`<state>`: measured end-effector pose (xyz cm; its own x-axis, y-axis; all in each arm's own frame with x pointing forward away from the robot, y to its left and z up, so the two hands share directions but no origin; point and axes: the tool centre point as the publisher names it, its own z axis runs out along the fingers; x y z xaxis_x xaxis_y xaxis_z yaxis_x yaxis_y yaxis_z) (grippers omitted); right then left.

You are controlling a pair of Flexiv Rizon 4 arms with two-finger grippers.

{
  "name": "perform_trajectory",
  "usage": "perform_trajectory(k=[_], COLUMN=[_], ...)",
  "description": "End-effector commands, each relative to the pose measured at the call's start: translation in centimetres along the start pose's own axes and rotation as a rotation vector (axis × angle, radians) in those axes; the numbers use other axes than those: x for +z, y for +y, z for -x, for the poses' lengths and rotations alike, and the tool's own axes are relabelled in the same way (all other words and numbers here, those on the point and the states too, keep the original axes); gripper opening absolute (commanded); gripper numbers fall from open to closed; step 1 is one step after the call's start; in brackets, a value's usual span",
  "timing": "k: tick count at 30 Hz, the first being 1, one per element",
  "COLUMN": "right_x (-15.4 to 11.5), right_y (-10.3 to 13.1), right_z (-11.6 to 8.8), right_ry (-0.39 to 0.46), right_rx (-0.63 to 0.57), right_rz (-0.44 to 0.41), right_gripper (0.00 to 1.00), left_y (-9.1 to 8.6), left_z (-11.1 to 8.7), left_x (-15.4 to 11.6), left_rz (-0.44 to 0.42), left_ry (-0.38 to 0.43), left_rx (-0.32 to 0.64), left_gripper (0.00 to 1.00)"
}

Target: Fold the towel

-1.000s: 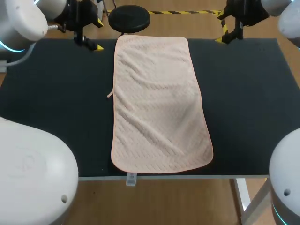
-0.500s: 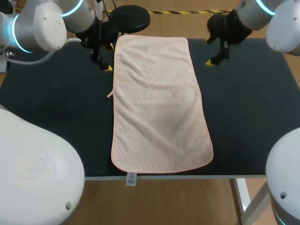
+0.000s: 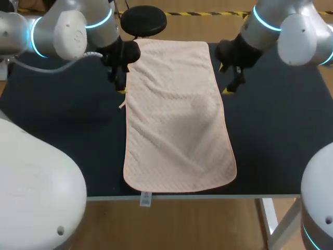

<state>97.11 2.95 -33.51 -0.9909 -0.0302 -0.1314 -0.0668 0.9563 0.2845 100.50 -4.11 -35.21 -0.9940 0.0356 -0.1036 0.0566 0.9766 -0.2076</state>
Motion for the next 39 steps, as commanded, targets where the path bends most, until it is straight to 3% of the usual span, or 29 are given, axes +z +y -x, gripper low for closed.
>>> perform_trajectory(k=[1, 19, 26, 39], right_x=[1.8, 5.4, 7.2, 8.7], right_y=[0.3, -0.6, -0.7, -1.2], right_z=[0.7, 0.6, 1.2, 1.6], right_ry=[0.026, 0.063, 0.067, 0.06], right_rx=[-0.003, -0.004, -0.001, 0.019], right_rz=[-0.02, -0.06, -0.078, -0.076], right_gripper=[1.0, 1.0, 1.0, 1.0], left_y=[-0.3, -0.9, -0.5, 0.0], left_z=[0.6, -0.9, -1.0, -1.5], left_x=[1.7, 5.1, 6.5, 9.0], left_rz=[-0.006, 0.038, 0.116, 0.142], left_ry=[0.022, 0.061, 0.079, 0.128], left_rx=[-0.006, -0.02, -0.057, -0.085], left_gripper=[1.0, 1.0, 1.0, 1.0])
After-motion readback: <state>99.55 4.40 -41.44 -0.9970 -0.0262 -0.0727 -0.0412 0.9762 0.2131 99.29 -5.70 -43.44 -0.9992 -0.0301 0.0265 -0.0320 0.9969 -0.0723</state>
